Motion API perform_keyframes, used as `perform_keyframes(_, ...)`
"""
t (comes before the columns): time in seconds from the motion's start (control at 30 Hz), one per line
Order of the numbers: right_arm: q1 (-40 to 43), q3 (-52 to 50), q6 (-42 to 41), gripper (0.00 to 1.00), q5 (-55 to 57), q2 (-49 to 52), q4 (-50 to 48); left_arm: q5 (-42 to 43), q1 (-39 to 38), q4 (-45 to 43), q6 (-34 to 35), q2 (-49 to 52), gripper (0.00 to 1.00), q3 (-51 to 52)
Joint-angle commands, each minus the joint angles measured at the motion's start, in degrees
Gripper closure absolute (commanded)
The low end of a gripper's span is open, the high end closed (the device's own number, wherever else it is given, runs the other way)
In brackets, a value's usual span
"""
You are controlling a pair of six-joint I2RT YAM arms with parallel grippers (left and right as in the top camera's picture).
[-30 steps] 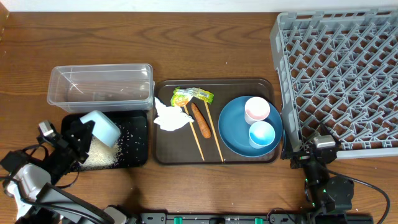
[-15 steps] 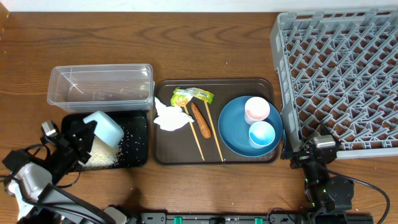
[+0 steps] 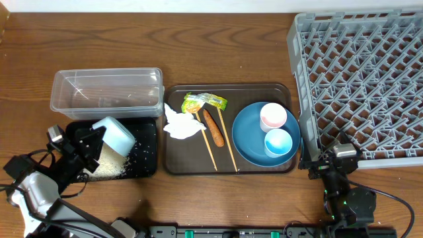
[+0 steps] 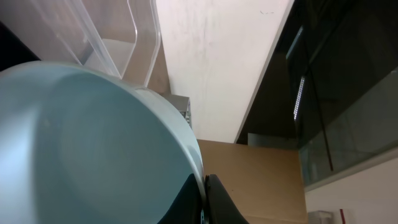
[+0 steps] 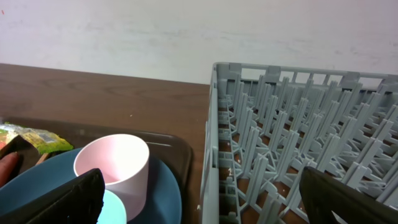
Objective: Sort waste into correct bins and load items into the dishwasher rack
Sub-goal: 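Tilt the bowl with the left gripper to pour rice onto the black tray, then carry the empty bowl back and set it on the brown tray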
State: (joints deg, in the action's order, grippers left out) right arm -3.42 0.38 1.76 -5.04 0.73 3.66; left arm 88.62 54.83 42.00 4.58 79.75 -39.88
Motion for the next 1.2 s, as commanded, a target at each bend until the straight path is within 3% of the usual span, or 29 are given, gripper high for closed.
perform_keyframes(0.0, -0.6, -0.1, 0.5, 0.01, 0.3, -0.2, 0.2, 1.6, -0.4, 1.6, 0.2, -0.9, 0.94, -0.4)
perform_keyframes(0.07, -0.6, -0.1, 0.5, 0.01, 0.3, -0.2, 0.2, 1.4, -0.4, -1.2, -1.0, -1.1, 0.94, -0.4)
perform_keyframes(0.13, -0.6, -0.1, 0.5, 0.01, 0.3, -0.2, 0.2, 1.5, -0.4, -6.7, 3.5, -0.8, 0.94, -0.4)
perform_keyframes(0.17, -0.6, -0.1, 0.5, 0.01, 0.3, -0.2, 0.2, 1.5, -0.6, -6.0, 6.8, -0.8, 0.94, -0.4)
perform_keyframes(0.37, -0.6, -0.1, 0.5, 0.01, 0.3, -0.2, 0.2, 1.5, -4.0, 1.2, 7.5, -2.9, 0.94, -0.4)
perform_keyframes(0.43, -0.6, -0.1, 0.5, 0.01, 0.3, -0.2, 0.2, 1.2, -4.9, -2.6, 6.3, -3.5, 0.94, -0.4)
perform_keyframes(0.5, -0.6, -0.1, 0.5, 0.01, 0.3, -0.2, 0.2, 0.4, -5.2, -8.4, 10.3, -3.2, 0.94, -0.4)
perform_keyframes(0.57, -0.6, -0.1, 0.5, 0.01, 0.3, -0.2, 0.2, 1.5, -5.3, -4.8, 13.8, -3.3, 0.94, -0.4)
perform_keyframes(0.67, -0.6, -0.1, 0.5, 0.01, 0.3, -0.2, 0.2, 1.5, -5.3, -10.2, 11.6, -3.9, 0.94, -0.4)
perform_keyframes(0.73, -0.6, -0.1, 0.5, 0.01, 0.3, -0.2, 0.2, 1.5, -5.6, -6.1, 13.2, -4.0, 0.94, -0.4)
perform_keyframes(0.8, -0.6, -0.1, 0.5, 0.01, 0.3, -0.2, 0.2, -0.1, -5.6, -11.3, 11.8, -3.8, 0.94, -0.4)
perform_keyframes(0.97, -0.6, -0.1, 0.5, 0.01, 0.3, -0.2, 0.2, 1.5, -5.6, -12.1, 13.5, -3.9, 0.94, -0.4)
perform_keyframes(1.17, -0.6, -0.1, 0.5, 0.01, 0.3, -0.2, 0.2, -2.3, -5.7, -18.4, 18.0, -4.5, 0.94, -1.0)
